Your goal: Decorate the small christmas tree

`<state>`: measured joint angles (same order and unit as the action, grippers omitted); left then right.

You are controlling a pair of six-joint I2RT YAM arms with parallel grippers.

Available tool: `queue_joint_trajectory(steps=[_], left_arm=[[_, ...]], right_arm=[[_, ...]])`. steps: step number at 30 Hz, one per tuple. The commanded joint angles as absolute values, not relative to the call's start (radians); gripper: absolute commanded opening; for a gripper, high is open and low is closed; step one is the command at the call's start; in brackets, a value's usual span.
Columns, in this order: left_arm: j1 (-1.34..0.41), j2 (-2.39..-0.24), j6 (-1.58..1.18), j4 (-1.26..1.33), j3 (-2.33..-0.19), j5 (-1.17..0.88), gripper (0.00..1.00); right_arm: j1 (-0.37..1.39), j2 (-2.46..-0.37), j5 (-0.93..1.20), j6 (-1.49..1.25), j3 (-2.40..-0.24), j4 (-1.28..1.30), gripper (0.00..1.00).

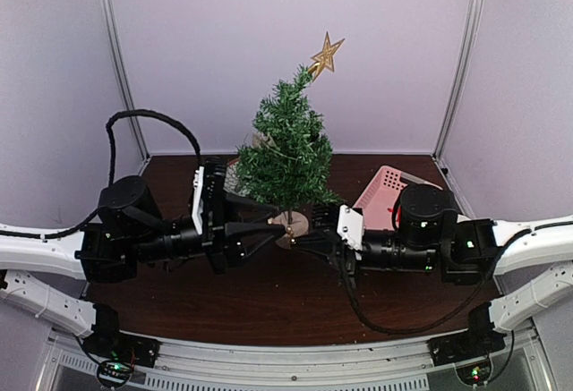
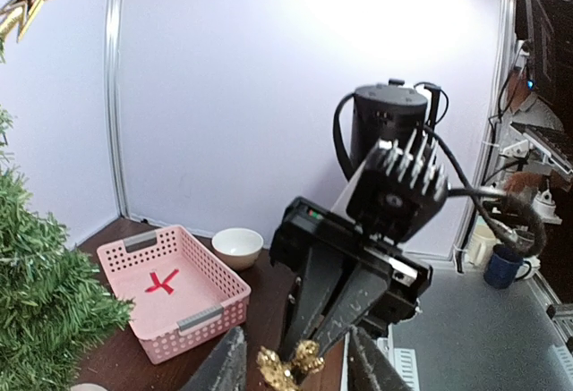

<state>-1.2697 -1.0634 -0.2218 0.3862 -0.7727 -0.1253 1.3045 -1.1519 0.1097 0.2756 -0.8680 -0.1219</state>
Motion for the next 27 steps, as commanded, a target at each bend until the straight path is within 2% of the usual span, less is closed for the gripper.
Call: queue_joint_trajectory(steps=[1,5,7,13,19,22,24,27], left_arm=[[-1.272,-1.067,-0.217,0.516,-0.775,-0.092,0.37],[-1.272,-1.094,-0.223,0.503,-0.796,-0.090,0.25],[-1.271,-1.098,-0.227,0.505,-0.795,-0.090,0.22],[-1.271,-1.090,-0.250,0.509,-0.776,-0.077,0.28],[-1.271,-1.094,-0.263,0.519,-0.778,-0.079,0.03],[-1.270,-1.090,-0.288,0.521,-0.779,-0.046,0.00],[-1.271,-1.085,-0.293,0.520,-0.781,-0.027,0.00],[-1.270,-1.078,-0.288,0.498,-0.793,0.002,0.00]], right_arm=[[1.301,-1.141,0.124,0.254,-0.853,-0.151,0.00],[1.300,-1.142,0.117,0.253,-0.850,-0.160,0.00],[1.300,-1.139,0.106,0.253,-0.847,-0.164,0.00],[1.300,-1.129,0.083,0.253,-0.838,-0.184,0.00],[1.300,-1.134,0.083,0.252,-0.837,-0.189,0.00],[1.300,-1.134,0.068,0.249,-0.838,-0.190,0.00],[1.300,-1.134,0.051,0.245,-0.835,-0.195,0.08],[1.299,-1.132,0.031,0.243,-0.832,-0.191,0.42]])
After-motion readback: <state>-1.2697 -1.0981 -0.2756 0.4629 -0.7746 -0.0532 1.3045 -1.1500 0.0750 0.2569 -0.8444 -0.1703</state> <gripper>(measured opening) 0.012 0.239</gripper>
